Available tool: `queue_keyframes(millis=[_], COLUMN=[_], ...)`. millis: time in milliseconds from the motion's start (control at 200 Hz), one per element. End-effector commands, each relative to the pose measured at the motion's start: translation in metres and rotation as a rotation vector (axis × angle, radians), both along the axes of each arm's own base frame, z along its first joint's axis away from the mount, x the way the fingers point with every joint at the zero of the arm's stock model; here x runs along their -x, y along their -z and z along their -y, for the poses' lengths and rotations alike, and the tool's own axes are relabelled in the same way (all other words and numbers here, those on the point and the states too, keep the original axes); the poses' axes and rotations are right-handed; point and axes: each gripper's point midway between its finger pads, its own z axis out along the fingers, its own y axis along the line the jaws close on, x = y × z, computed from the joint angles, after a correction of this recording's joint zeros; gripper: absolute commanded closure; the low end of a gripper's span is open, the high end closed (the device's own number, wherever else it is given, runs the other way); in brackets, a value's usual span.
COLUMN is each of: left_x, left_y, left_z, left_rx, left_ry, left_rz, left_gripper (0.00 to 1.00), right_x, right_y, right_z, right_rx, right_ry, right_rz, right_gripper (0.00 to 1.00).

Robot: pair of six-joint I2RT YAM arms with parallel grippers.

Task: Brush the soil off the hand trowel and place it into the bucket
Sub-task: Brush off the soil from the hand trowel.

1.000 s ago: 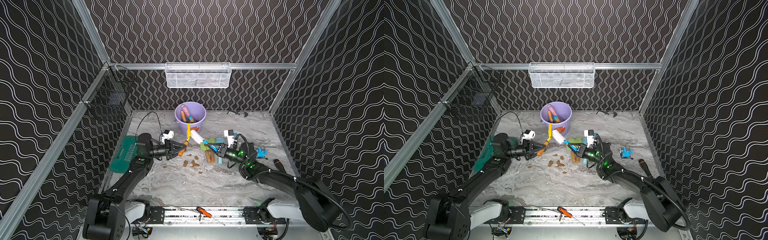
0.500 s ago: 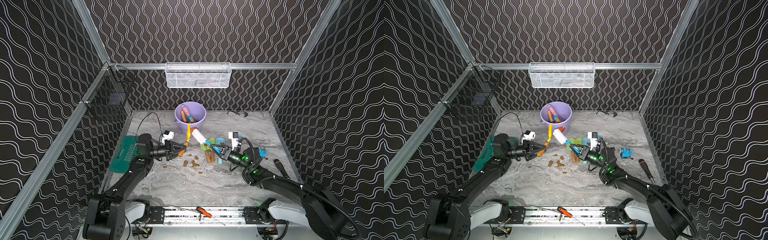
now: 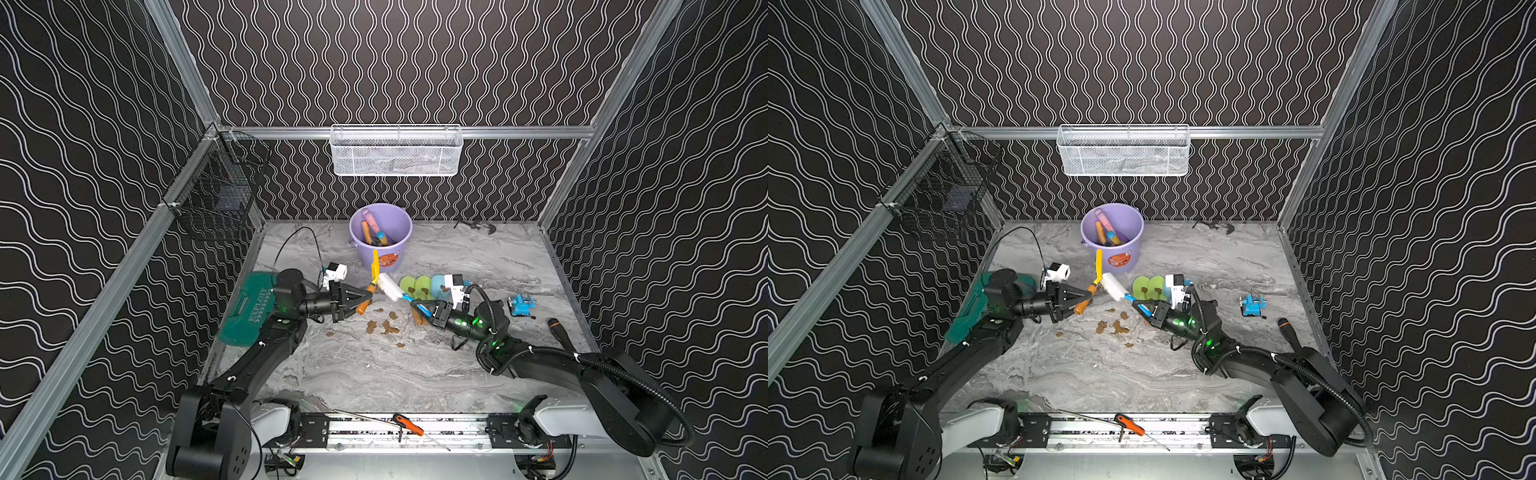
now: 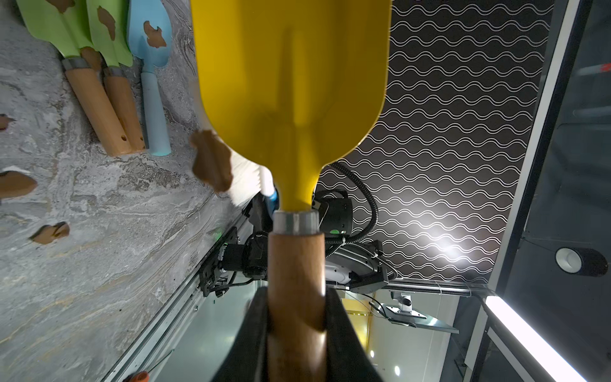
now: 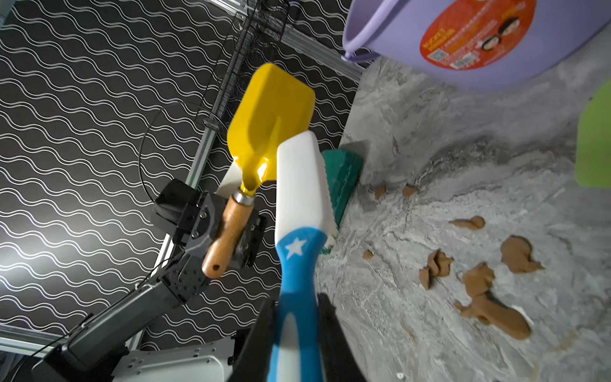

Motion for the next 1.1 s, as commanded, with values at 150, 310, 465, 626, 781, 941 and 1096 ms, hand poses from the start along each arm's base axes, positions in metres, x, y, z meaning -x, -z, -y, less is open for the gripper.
queue_keyframes(millis=[150, 310, 465, 626, 781, 941, 1096], left_x=[0.005, 0.022, 0.037, 0.051, 0.053, 0.048, 0.046], left_y=[0.021, 0.039, 0.066, 0.096, 0.11, 0.121, 0.119], left_z=[-0.003, -0.007, 0.0, -0.008, -0.013, -0.014, -0.015], left_rx=[-0.161, -0.468, -0.571, -0.737, -0.787, -0.813, -0.83], left_ry=[0.017, 0.07, 0.09, 0.12, 0.124, 0.126, 0.132], left_rz=[0.034, 0.111, 0.11, 0.109, 0.098, 0.085, 0.093], left_gripper=[1.0, 1.0, 1.0, 1.0, 1.0, 1.0, 1.0], right_x=[-0.019, -0.035, -0.039, -0.037, -0.027, -0.012, -0.01], right_y=[0.044, 0.049, 0.03, 0.011, -0.012, -0.023, -0.009], right_z=[0.012, 0.016, 0.008, 0.009, 0.004, 0.006, 0.018], right_rx=[0.22, 0.289, 0.211, 0.136, 0.116, 0.122, 0.214], right_ry=[0.156, 0.215, 0.194, 0.195, 0.136, 0.104, 0.145], right_rz=[-0.103, -0.097, -0.083, -0.086, -0.052, -0.038, -0.038], right_gripper=[1.0, 1.0, 1.0, 1.0, 1.0, 1.0, 1.0])
